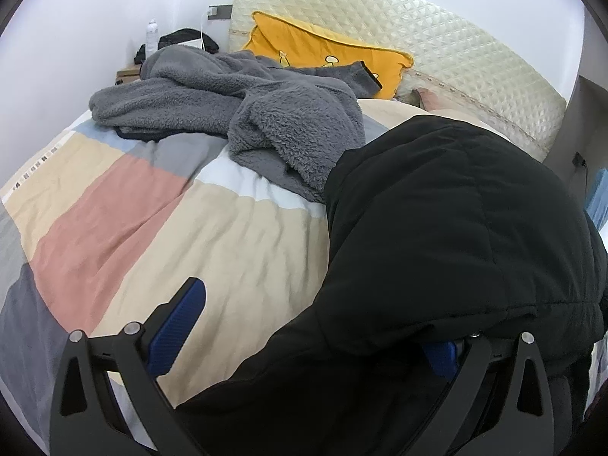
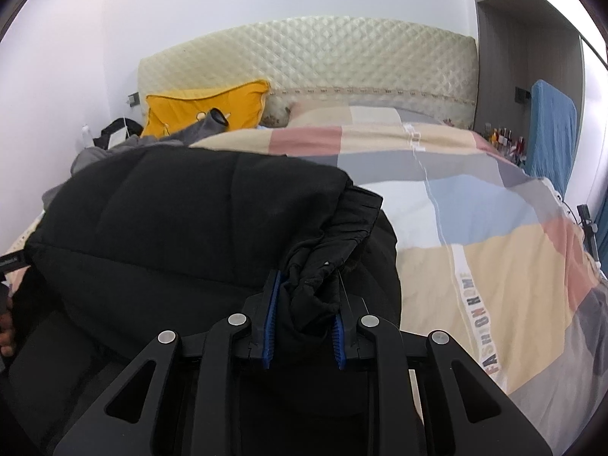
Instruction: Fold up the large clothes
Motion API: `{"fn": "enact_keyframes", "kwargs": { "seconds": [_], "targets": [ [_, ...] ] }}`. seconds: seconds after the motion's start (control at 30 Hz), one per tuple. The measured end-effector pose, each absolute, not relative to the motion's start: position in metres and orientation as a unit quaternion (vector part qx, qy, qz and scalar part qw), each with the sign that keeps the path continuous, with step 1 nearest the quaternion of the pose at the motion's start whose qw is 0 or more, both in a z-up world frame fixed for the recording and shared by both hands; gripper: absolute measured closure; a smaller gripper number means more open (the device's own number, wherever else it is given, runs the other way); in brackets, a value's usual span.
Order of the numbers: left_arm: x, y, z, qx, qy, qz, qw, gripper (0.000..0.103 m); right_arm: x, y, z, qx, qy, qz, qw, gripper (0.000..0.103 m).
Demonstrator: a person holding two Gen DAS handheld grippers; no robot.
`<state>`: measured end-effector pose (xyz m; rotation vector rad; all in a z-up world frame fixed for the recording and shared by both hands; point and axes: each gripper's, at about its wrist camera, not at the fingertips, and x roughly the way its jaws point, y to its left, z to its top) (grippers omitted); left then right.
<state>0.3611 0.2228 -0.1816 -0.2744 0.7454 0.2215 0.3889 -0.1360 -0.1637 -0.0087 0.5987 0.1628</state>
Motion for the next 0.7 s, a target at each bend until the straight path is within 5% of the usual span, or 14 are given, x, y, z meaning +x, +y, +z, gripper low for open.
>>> {"fn": "enact_keyframes", "kwargs": {
  "seconds": [0.37, 0.43, 0.6, 0.7],
  "targets": [
    [0.366, 0.225, -0.195, -0.14, 0.384, 0.102, 0.907, 0.001, 0.398, -0.132, -0.195, -0.004, 0.308, 0.082, 0.948, 0.081],
    [0.368, 0.224, -0.196, -0.131, 0.392, 0.106, 0.904, 0.001, 0.398, -0.131, -0.193, -0.009, 0.308, 0.078, 0.948, 0.075],
    [0.365, 0.224, -0.191, -0.126, 0.394, 0.11, 0.904, 0.001, 0.391, -0.138, -0.181, 0.014, 0.306, 0.059, 0.95, 0.033],
    [0.36, 0.224, -0.186, -0.128, 0.398, 0.113, 0.902, 0.001, 0.381, -0.139, -0.17, 0.026, 0.297, 0.068, 0.952, 0.032]
  ]
}}
